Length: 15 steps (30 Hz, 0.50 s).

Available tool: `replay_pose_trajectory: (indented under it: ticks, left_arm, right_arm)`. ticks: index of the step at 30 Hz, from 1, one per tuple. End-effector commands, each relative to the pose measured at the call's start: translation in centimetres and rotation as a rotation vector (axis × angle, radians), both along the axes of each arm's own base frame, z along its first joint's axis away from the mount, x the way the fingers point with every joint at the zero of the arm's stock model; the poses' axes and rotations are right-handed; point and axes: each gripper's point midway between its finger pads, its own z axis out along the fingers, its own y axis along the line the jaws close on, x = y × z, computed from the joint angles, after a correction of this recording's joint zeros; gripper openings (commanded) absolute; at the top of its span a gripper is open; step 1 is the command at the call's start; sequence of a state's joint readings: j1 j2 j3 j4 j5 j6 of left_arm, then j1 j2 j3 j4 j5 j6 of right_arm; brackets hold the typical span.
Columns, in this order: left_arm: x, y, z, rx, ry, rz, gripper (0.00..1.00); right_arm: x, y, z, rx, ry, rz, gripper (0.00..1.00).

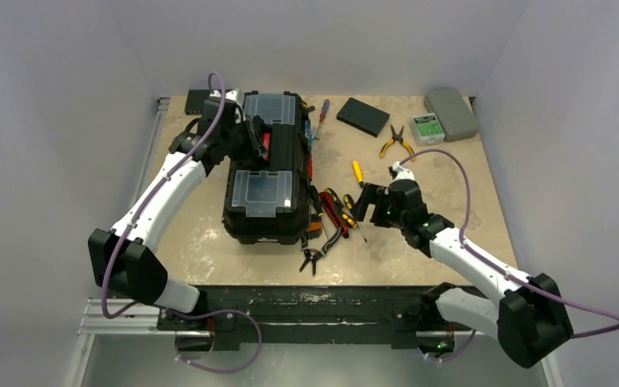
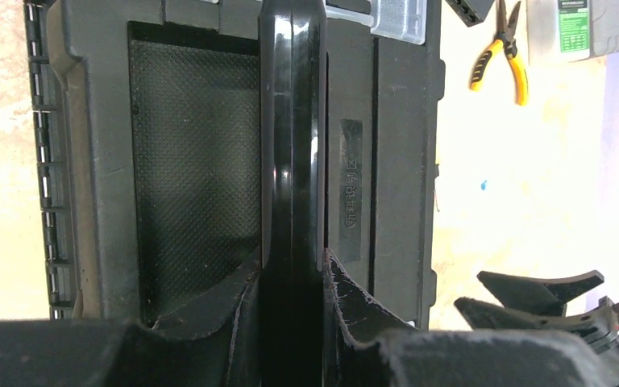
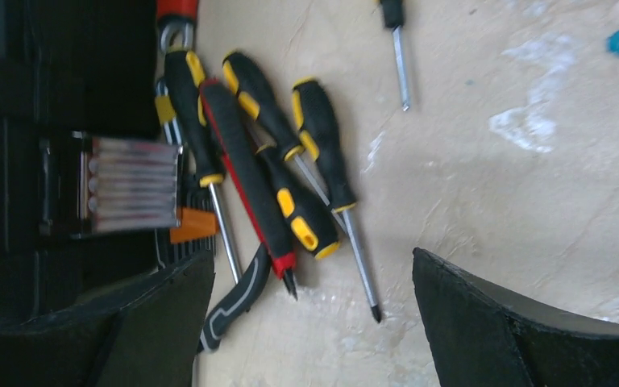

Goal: Pack the tool kit
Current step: Move the toolbox to the center of the board.

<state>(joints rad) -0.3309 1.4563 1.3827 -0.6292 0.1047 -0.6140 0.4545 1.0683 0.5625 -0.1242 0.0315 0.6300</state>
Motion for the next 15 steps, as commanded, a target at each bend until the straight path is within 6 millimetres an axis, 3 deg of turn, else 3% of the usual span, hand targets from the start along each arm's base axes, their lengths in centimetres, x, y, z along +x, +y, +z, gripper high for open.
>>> replay_pose_trajectory:
  ticks: [1,5,9,12,15]
  left_arm:
    - [-1.2,-2.3,2.3,-0.001,-0.033,-0.136,0.00]
    - [-2.2,1.7,3.9,0.033,-0.070,-0.095,0.00]
    - [-3.6,5.8,4.2,0.065,-0.077,-0.041,0.00]
    - [-4.6,7.3,4.3,0.122,-0.081,-0.028,0.00]
    - [-5.2,7.5,3.9,0.136,-0.064,-0.044,0.00]
  right_arm:
    - [-1.7,1.5,-1.3,-0.091,0.036,0.098,0.91]
    - [-2.9,3.4,-1.2,-0.155,0.038,0.195,0.87]
    - [-4.5,6.1,-0.6,-0.159,0.038,0.254,0.85]
    - [-5.7,8.0,-0.7,-0.177,0.063,0.243,0.85]
    - [-6.5,9.0,-1.3,-0.213,0.093,0.171,0.84]
